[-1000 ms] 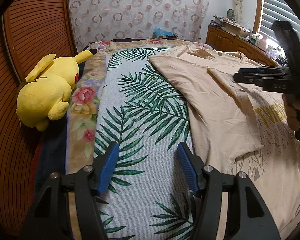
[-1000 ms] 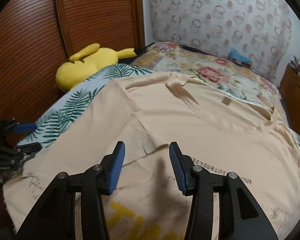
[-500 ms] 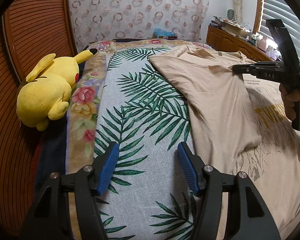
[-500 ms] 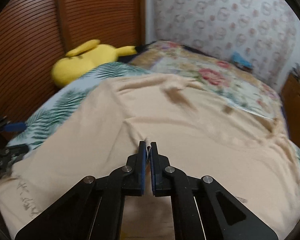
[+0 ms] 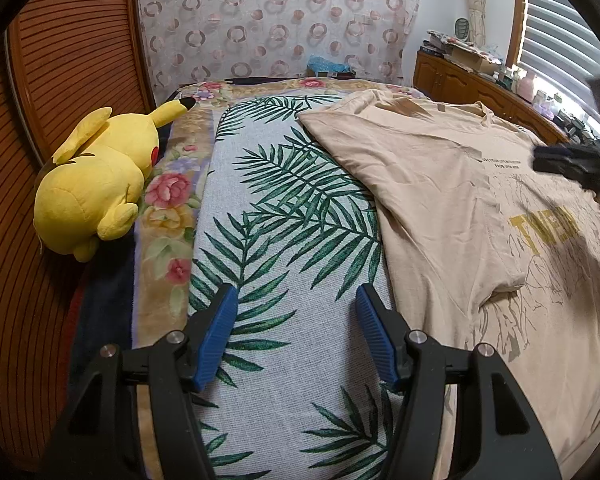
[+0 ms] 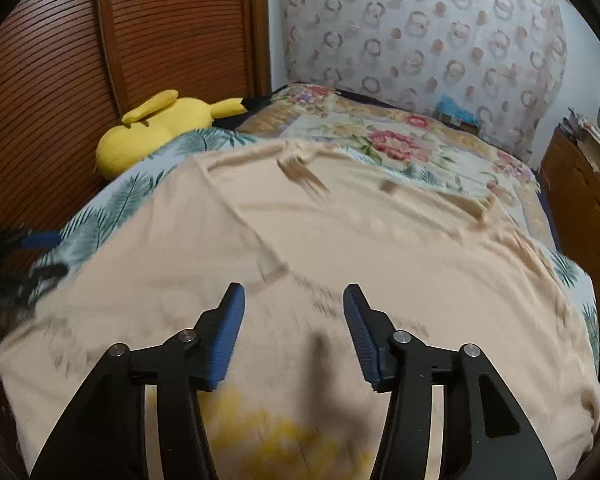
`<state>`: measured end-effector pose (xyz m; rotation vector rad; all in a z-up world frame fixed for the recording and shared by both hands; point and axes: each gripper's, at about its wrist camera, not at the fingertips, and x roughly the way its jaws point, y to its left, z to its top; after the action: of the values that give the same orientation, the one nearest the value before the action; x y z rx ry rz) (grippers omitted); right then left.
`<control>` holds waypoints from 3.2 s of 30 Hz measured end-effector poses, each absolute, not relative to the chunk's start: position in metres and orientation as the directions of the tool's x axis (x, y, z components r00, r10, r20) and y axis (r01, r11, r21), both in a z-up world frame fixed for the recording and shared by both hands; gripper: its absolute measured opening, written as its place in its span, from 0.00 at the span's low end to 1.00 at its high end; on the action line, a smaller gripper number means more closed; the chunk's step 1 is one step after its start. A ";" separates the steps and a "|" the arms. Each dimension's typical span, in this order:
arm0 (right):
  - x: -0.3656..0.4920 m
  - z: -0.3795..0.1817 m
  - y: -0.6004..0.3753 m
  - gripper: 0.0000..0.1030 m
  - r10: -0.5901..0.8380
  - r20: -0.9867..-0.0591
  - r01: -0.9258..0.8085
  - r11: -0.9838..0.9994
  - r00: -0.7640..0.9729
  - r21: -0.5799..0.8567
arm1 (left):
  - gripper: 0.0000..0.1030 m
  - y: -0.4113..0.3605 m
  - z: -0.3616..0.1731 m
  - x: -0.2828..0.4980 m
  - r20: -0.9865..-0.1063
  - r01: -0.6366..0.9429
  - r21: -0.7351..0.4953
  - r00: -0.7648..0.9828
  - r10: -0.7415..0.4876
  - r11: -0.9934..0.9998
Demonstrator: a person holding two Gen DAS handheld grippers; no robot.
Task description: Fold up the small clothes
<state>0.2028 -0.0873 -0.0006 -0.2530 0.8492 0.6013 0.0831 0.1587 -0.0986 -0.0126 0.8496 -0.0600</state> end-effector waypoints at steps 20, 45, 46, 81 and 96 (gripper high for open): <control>0.130 -0.030 -0.263 0.54 0.223 -0.800 -0.396 0.918 0.557 -0.020 | 0.60 0.159 -0.097 0.082 -0.745 0.008 -0.024 0.667 -0.023 1.000; 0.119 -0.014 -0.335 0.70 0.146 -0.778 -0.282 0.959 0.611 -0.041 | 0.60 0.001 -0.087 0.119 -0.769 0.285 -0.014 0.610 -0.192 0.959; 0.120 -0.012 -0.344 0.70 0.136 -0.776 -0.263 0.964 0.616 -0.040 | 0.60 0.001 -0.087 0.118 -0.770 0.285 -0.015 0.609 -0.193 0.958; 0.228 -0.024 -0.448 0.14 0.245 -0.808 -0.116 0.969 0.536 0.217 | 0.78 -0.004 -0.090 0.120 -0.778 0.317 -0.019 0.591 -0.213 0.948; 0.199 0.060 -0.336 0.01 0.324 -0.727 -0.394 0.916 0.605 0.081 | 0.82 -0.003 -0.091 0.121 -0.781 0.315 -0.020 0.588 -0.212 0.949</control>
<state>0.1994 -0.3361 0.0599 -0.0911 0.8224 0.4161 0.1211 -0.0035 -0.0912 0.1255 0.8911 -0.3077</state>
